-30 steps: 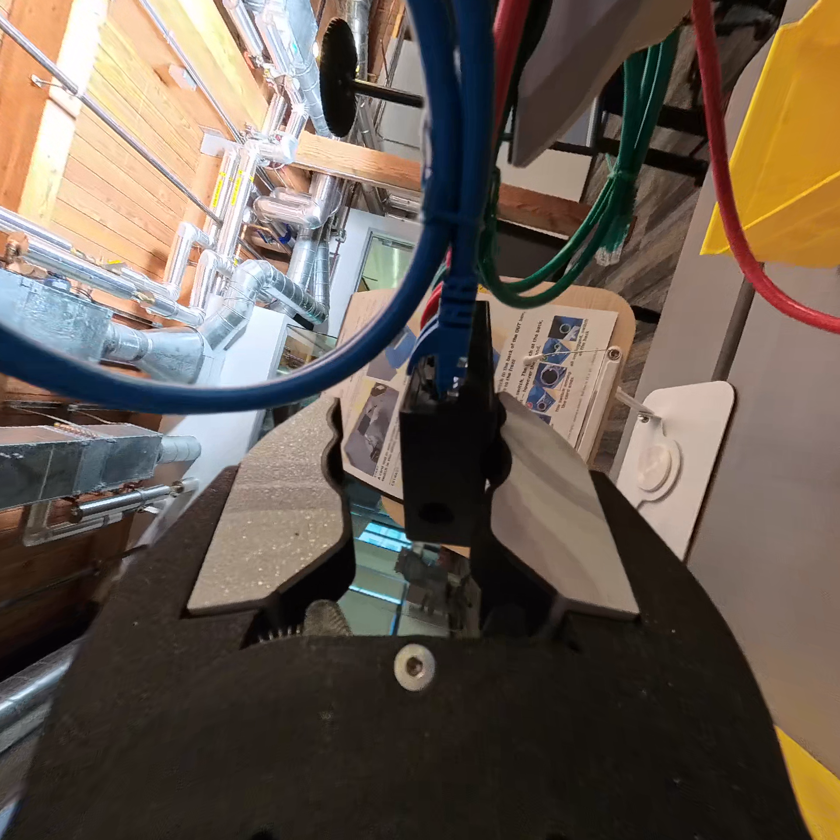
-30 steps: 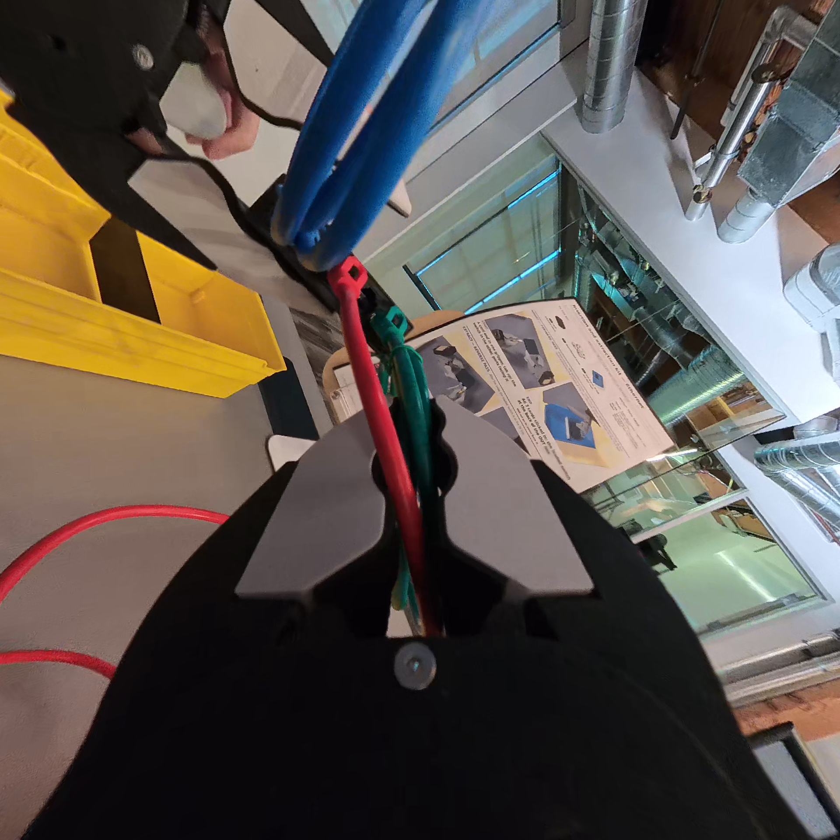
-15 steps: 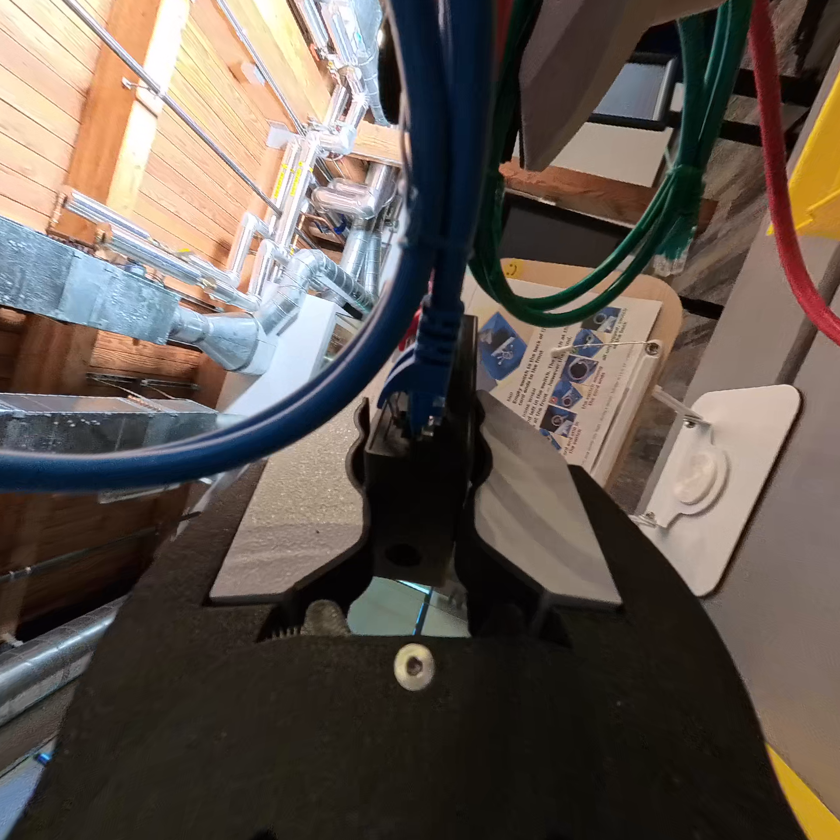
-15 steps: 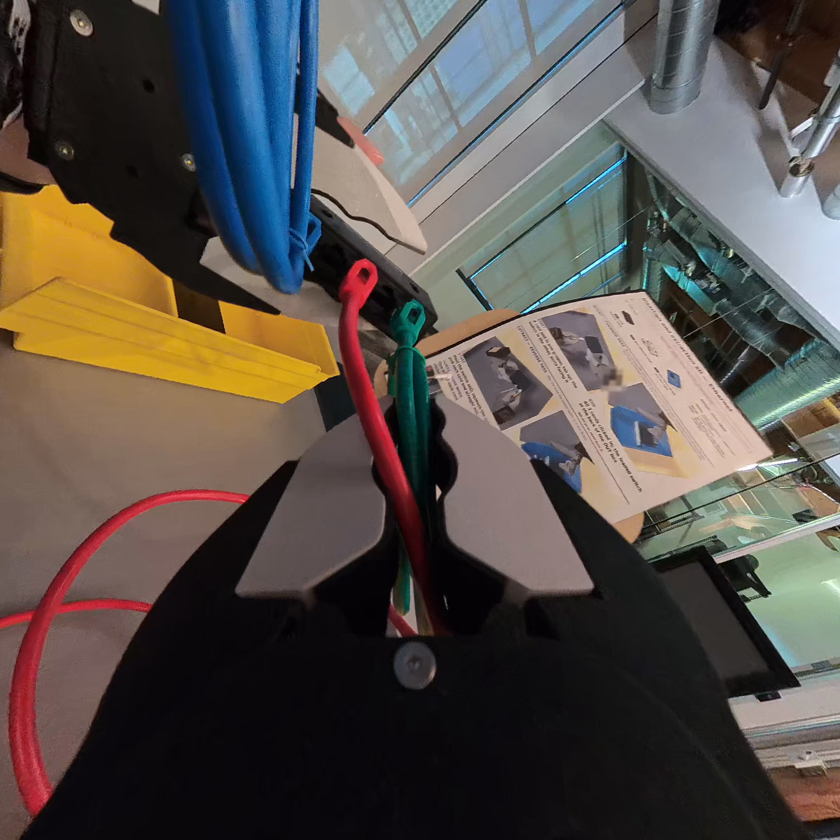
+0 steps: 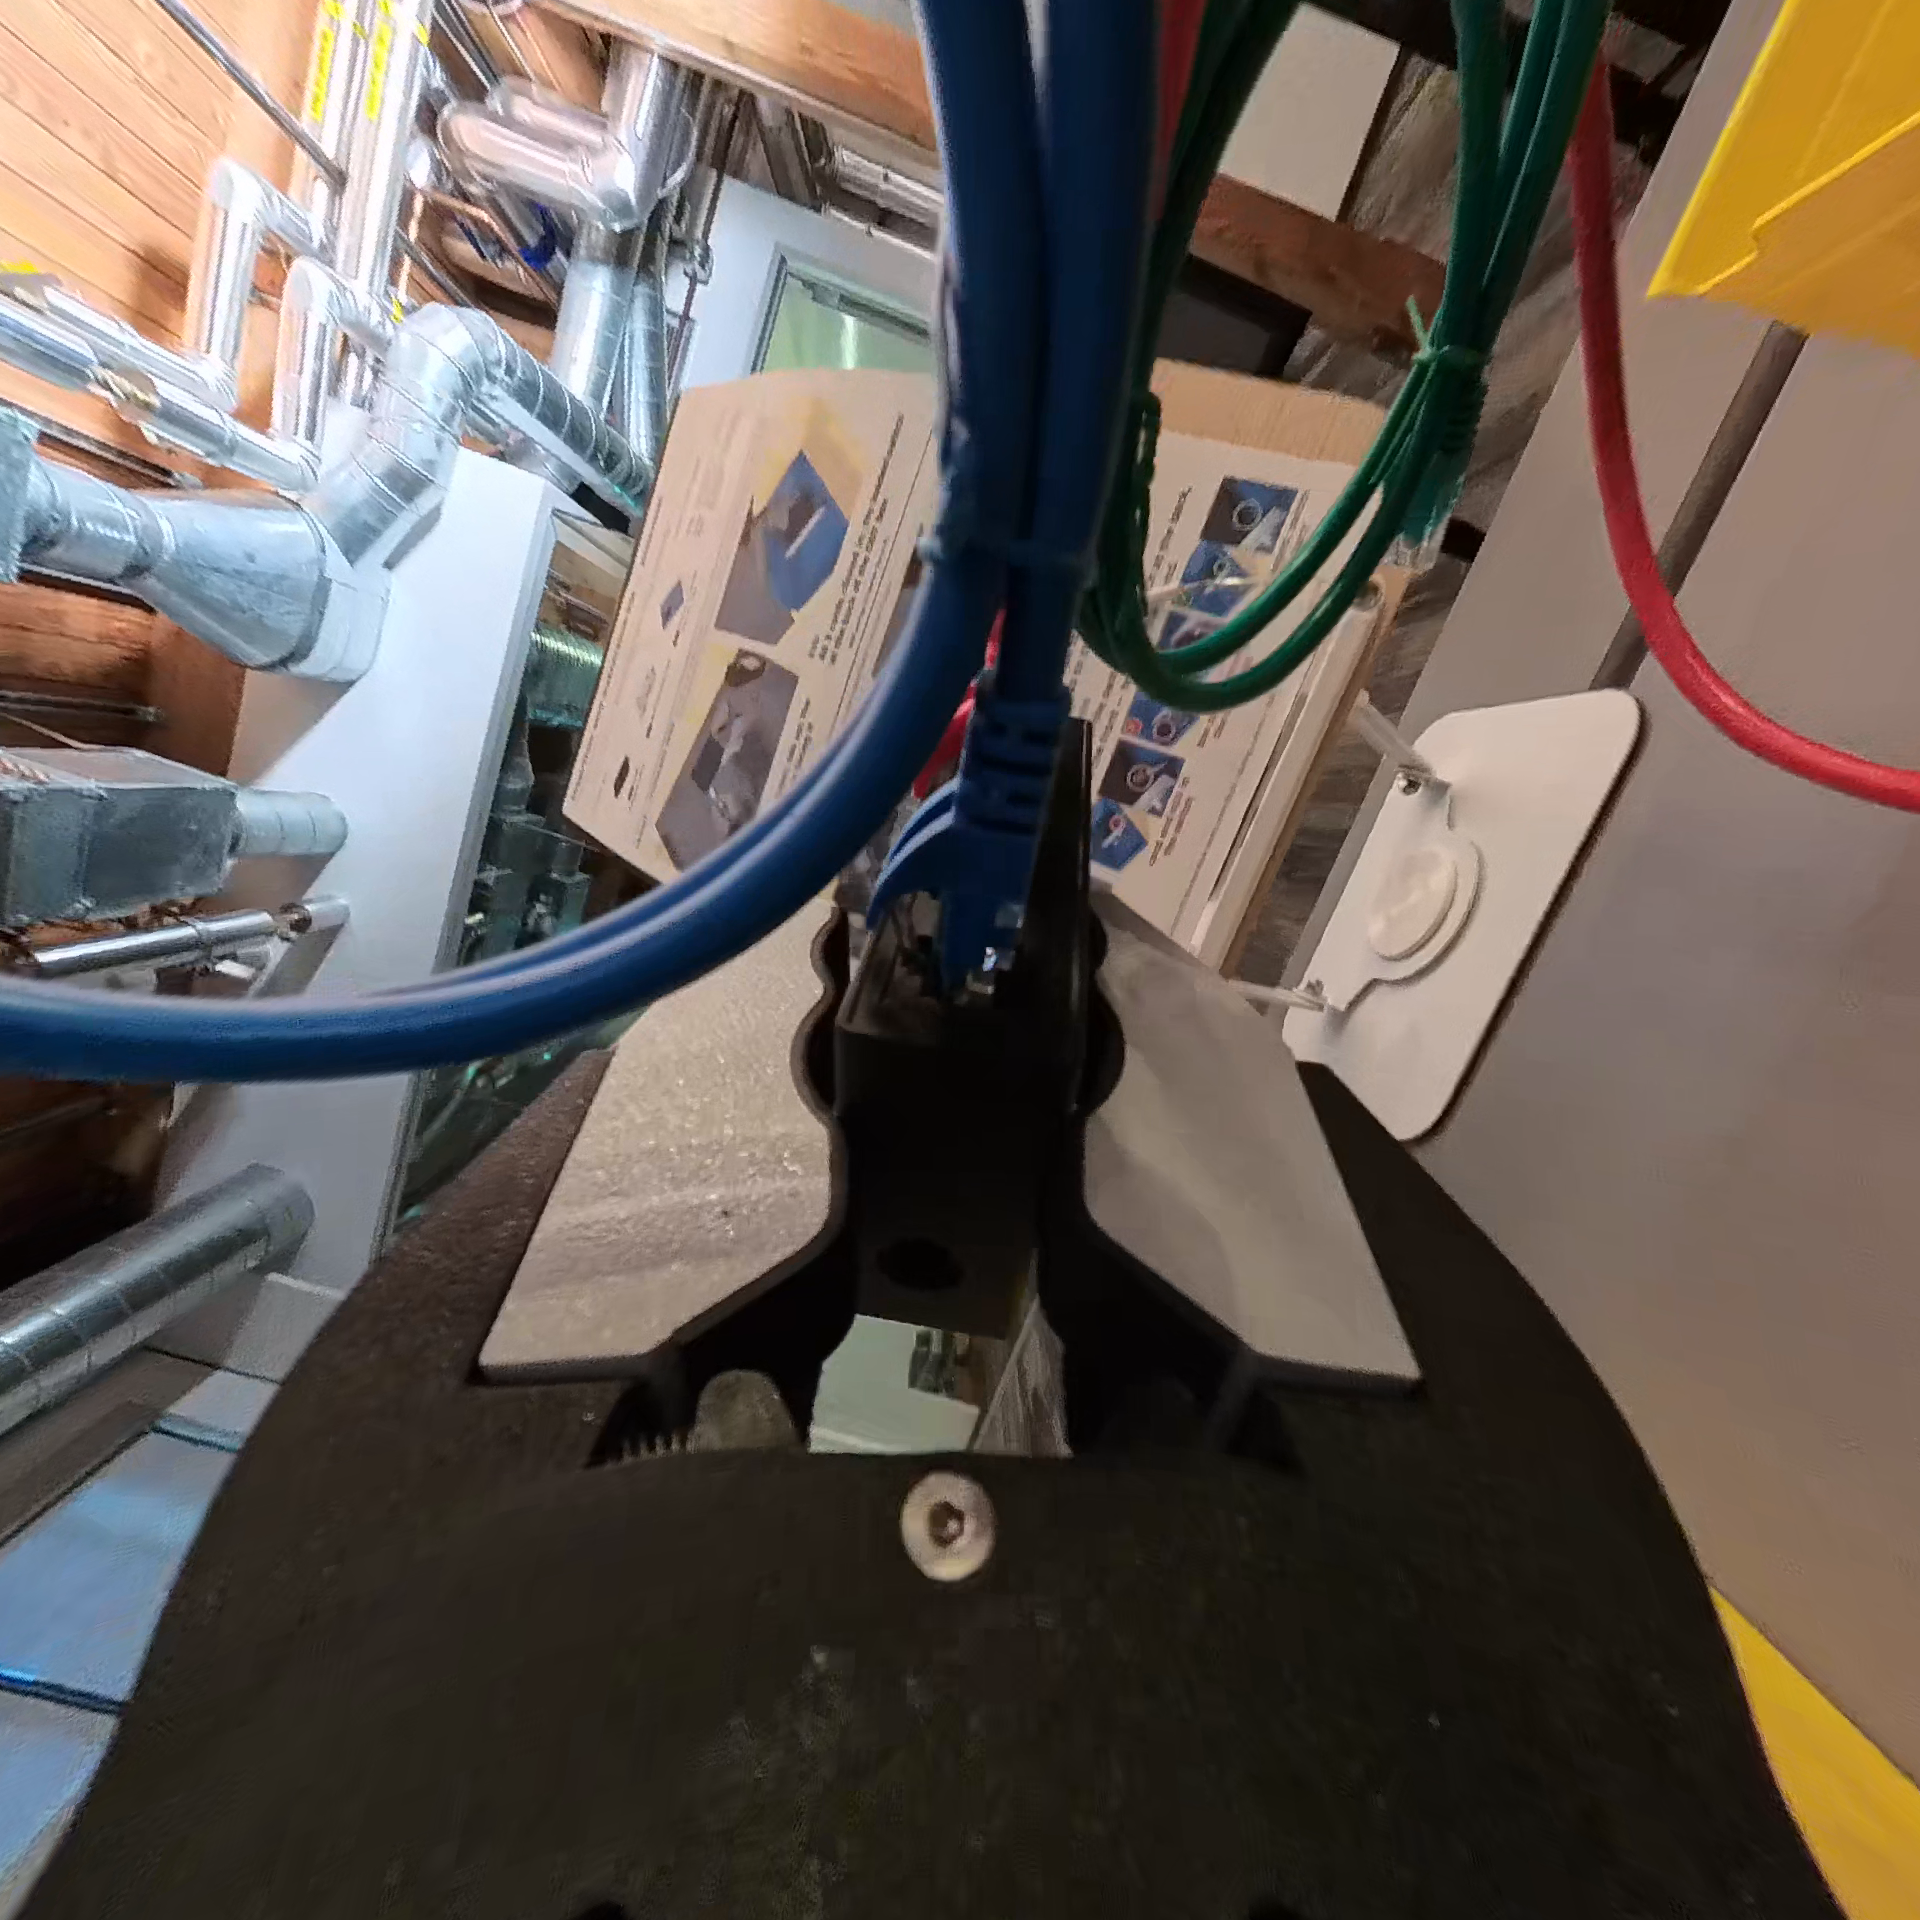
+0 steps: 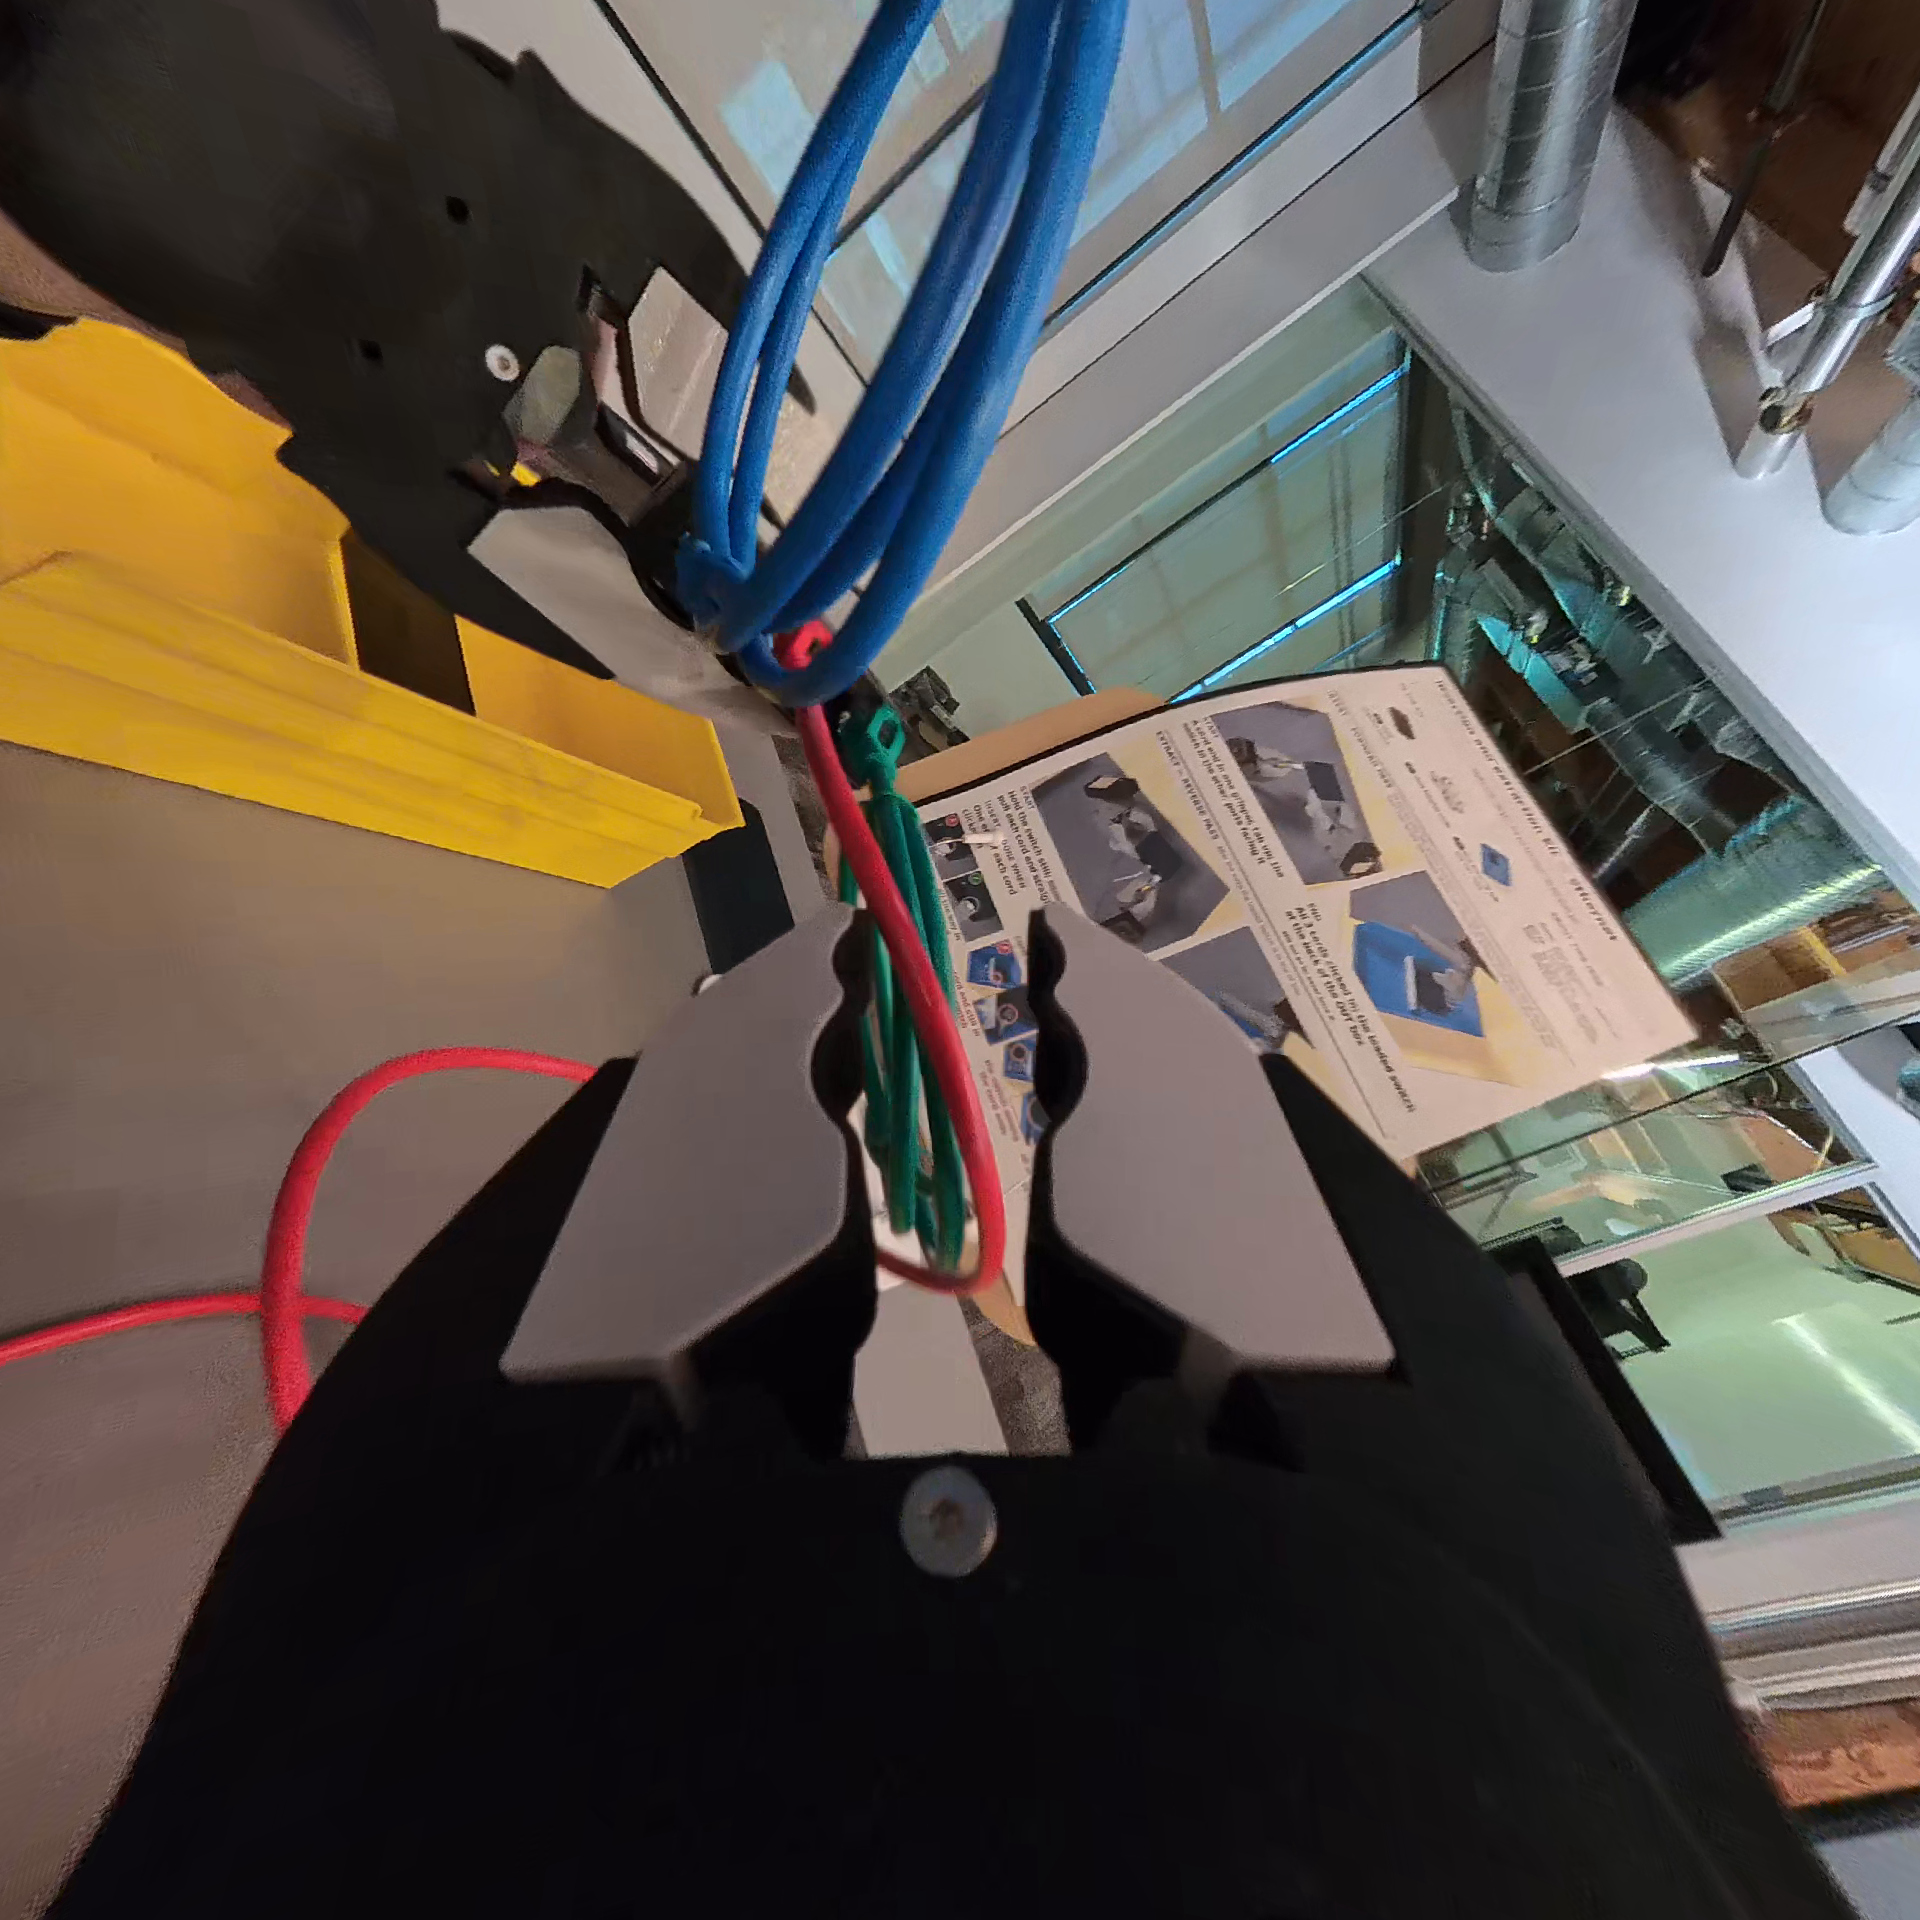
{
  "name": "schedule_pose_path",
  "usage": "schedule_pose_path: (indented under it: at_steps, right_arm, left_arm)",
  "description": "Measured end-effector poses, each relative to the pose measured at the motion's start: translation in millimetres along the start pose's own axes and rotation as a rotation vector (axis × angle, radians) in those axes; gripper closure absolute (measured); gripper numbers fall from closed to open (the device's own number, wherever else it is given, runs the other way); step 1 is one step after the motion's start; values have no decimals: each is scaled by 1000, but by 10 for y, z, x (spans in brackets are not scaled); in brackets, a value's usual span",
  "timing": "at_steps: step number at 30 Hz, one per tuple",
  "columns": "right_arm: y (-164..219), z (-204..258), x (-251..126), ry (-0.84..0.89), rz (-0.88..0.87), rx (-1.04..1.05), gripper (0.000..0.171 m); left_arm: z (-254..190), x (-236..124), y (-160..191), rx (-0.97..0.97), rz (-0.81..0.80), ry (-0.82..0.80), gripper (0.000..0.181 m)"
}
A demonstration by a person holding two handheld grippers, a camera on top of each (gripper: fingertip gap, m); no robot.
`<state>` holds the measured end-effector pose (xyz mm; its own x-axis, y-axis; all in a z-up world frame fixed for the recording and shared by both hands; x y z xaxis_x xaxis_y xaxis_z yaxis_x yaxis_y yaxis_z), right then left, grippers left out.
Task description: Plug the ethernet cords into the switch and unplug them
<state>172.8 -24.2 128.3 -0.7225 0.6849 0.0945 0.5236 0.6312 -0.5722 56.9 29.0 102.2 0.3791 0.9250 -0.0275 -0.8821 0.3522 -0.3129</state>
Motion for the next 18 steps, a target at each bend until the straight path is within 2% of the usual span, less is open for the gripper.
schedule_pose_path:
  at_steps: [4,8,11,18]
  right_arm:
    - [-309,-18,-213,-30,-82,-1,151]
    - [-698,294,-247,-171,-211,60,157]
    - [-601,463,-72,-216,-130,79,158]
    - [-382,445,120,-153,59,124,158]
  left_arm:
    - [-21,19,130,10,77,32,141]
    - [-163,64,99,15,87,97,141]
    - [-279,87,35,44,91,137,141]
    - [-464,171,58,113,147,172,141]
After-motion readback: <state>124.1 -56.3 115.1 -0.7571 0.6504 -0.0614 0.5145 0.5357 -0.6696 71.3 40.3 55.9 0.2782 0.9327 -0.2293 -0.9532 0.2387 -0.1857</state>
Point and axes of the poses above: each gripper's, where its closed fingertips meet, x out along the fingers, y out of its underside, z = x × y across the jaws, the point moved 1 cm from there along -x, back along the fingers, and after that the axes turned 8 degrees about y, right-handed, at the moved point
